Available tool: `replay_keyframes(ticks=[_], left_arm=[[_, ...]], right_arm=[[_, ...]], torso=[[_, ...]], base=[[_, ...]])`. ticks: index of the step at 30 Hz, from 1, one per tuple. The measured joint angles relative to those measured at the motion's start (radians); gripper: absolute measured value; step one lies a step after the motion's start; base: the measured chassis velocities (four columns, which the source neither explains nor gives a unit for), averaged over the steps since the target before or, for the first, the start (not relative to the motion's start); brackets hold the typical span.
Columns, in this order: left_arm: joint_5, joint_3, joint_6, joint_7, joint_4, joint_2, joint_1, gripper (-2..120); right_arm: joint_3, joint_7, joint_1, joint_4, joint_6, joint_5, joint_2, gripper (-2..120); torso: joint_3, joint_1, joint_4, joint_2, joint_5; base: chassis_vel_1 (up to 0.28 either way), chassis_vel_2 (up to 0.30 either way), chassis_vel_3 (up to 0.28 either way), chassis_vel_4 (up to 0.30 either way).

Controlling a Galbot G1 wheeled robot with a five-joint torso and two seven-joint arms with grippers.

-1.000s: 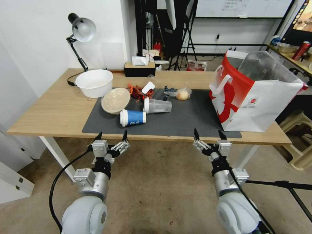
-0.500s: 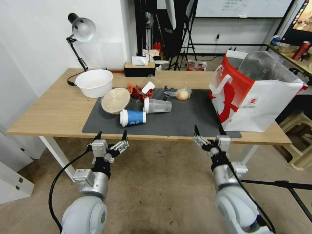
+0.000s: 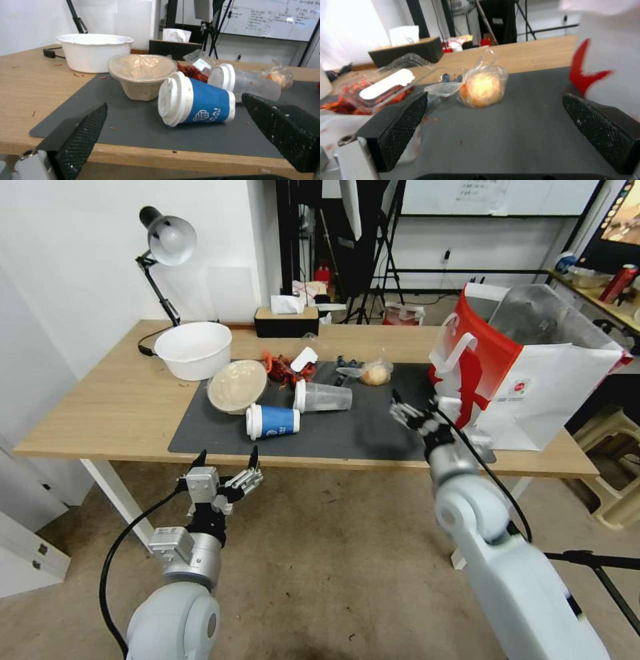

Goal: Pick up the trash from the table and place it into the takeout bag.

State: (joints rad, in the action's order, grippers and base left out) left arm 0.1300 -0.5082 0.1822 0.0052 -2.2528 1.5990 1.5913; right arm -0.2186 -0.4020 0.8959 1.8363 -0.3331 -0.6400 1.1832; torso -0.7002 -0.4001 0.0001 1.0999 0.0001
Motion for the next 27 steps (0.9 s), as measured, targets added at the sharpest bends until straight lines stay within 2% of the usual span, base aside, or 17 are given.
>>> replay_keyframes(ticks=[1, 6, 9, 13, 19, 27], left_arm=[[0.0, -0.001, 0.0, 0.0, 0.002, 0.003, -0.002, 100], [-0.001, -0.001, 0.0, 0.0, 0.006, 0.008, -0.004, 100], [-0.003, -0.001, 0.0, 0.0, 0.01, 0.009, -0.007, 100], [-0.003, -0.002, 0.0, -0.001, 0.012, 0.009, -0.009, 100], [-0.003, -0.004, 0.001, -0.003, 0.02, 0.009, -0.016, 100], [-0.002, -0.004, 0.001, -0.005, 0.027, 0.009, -0.018, 100]], right_arm=[[0.027, -0.004, -0.064, -0.062, -0.012, -0.026, -0.001, 100], [0.07, -0.009, -0.172, -0.163, -0.029, -0.07, 0.007, 100], [0.114, -0.01, -0.264, -0.268, -0.056, -0.093, 0.022, 100], [0.135, -0.01, -0.298, -0.321, -0.068, -0.094, 0.03, 100], [0.192, 0.003, -0.376, -0.464, -0.071, -0.095, 0.055, 100], [0.231, 0.013, -0.438, -0.556, -0.063, -0.09, 0.08, 100]], torso=[[0.0, 0.0, 0.0, 0.0, -0.0002], [0.0, 0.0, 0.0, 0.0, -0.0002], [0.0, 0.0, 0.0, 0.0, -0.0002], [0.0, 0.0, 0.0, 0.0, -0.0002], [0.0, 0.0, -0.0001, 0.0, 0.0], [0.0, 0.0, -0.0001, 0.0, -0.0002]], base=[[0.0, 0.0, 0.0, 0.0], [0.0, 0.0, 0.0, 0.0], [0.0, 0.0, 0.0, 0.0], [0.0, 0.0, 0.0, 0.0], [0.0, 0.0, 0.0, 0.0], [0.0, 0.0, 0.0, 0.0]])
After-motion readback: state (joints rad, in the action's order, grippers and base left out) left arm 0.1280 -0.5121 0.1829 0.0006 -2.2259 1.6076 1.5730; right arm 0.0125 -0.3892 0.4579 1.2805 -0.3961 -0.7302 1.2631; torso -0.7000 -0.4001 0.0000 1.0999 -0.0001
